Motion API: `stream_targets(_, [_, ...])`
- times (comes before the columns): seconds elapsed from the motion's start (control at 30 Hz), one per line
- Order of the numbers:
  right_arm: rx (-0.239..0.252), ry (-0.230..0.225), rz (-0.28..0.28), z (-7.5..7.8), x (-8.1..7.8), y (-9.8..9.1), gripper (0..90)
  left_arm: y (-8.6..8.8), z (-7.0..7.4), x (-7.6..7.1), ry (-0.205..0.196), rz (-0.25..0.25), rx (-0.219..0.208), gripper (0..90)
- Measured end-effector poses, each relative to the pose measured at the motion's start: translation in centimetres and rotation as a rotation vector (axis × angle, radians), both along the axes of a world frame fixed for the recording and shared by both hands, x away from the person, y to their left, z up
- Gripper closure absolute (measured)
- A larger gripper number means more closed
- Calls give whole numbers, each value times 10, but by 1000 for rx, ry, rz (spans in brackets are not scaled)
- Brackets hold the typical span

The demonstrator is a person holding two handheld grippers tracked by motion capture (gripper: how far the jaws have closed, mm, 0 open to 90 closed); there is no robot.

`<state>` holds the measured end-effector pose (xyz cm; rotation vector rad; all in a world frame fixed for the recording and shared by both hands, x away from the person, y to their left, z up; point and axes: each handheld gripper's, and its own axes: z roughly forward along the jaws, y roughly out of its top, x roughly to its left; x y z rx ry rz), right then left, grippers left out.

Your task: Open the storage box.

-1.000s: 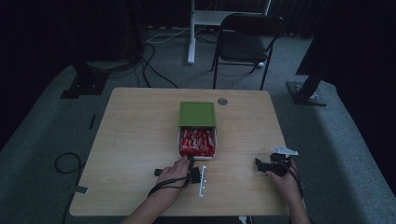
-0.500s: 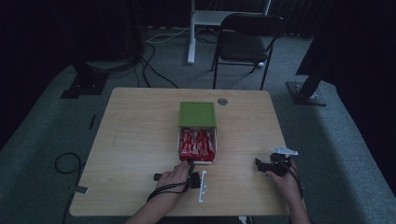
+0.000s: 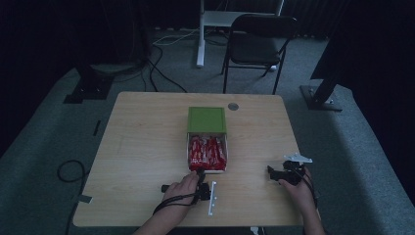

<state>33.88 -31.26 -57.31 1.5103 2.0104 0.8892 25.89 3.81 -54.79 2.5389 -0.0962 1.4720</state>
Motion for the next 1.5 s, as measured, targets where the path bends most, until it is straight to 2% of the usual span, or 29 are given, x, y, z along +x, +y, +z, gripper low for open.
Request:
stream_targets(0.13, [-1, 0, 0, 0, 0, 0, 110, 1, 4, -1, 18, 4, -47, 732])
stream_targets(0.17, [0, 0, 0, 0, 0, 0, 110, 2, 6, -2, 35, 6, -54, 733])
stream_targets(0.23, [0, 0, 0, 0, 0, 0, 110, 4, 8, -3, 31, 5, -69, 732])
stream_targets(0.3, [0, 0, 0, 0, 0, 0, 110, 6, 11, -5, 59, 4, -114, 730])
stream_targets(0.37, [0, 0, 0, 0, 0, 0, 109, 9, 13, -5, 62, 4, -157, 730])
stream_targets(0.4, [0, 0, 0, 0, 0, 0, 110, 10, 15, -6, 79, 2, -194, 730])
stream_targets(0.43, [0, 0, 0, 0, 0, 0, 110, 12, 17, -6, 75, 0, -224, 730])
stream_targets(0.47, [0, 0, 0, 0, 0, 0, 109, 14, 18, -6, 68, -4, -236, 730])
stream_targets(0.5, [0, 0, 0, 0, 0, 0, 109, 15, 20, -6, 79, -9, -246, 730])
stream_targets(0.53, [0, 0, 0, 0, 0, 0, 109, 17, 21, -5, 95, -9, -286, 727])
stream_targets(0.6, [0, 0, 0, 0, 0, 0, 110, 20, 24, -5, 114, -13, -295, 723])
stream_targets(0.67, [0, 0, 0, 0, 0, 0, 110, 24, 25, -4, 144, -11, -338, 710])
stream_targets(0.8, [-1, 0, 0, 0, 0, 0, 110, 32, 26, -4, 191, 2, -364, 709])
stream_targets(0.87, [0, -1, 0, 0, 0, 0, 109, 36, 26, -3, 213, 9, -401, 709])
stream_targets(0.9, [1, -1, 0, 0, 0, 0, 110, 38, 26, -4, 226, 14, -405, 709])
stream_targets(0.93, [1, -1, 0, 0, 0, 0, 109, 41, 26, -4, 226, 16, -401, 709])
stream_targets(0.97, [1, -1, 0, 0, 0, 0, 110, 43, 26, -3, 227, 23, -420, 709])
stream_targets(1.03, [0, -1, 0, 0, 0, 0, 110, 48, 26, -4, 240, 33, -424, 709])
stream_targets(1.33, [0, -1, 0, 0, 0, 0, 110, 73, 26, -1, 295, 93, -521, 709])
stream_targets(1.5, [0, -1, 0, 0, 0, 0, 110, 89, 26, 2, 310, 131, -574, 682])
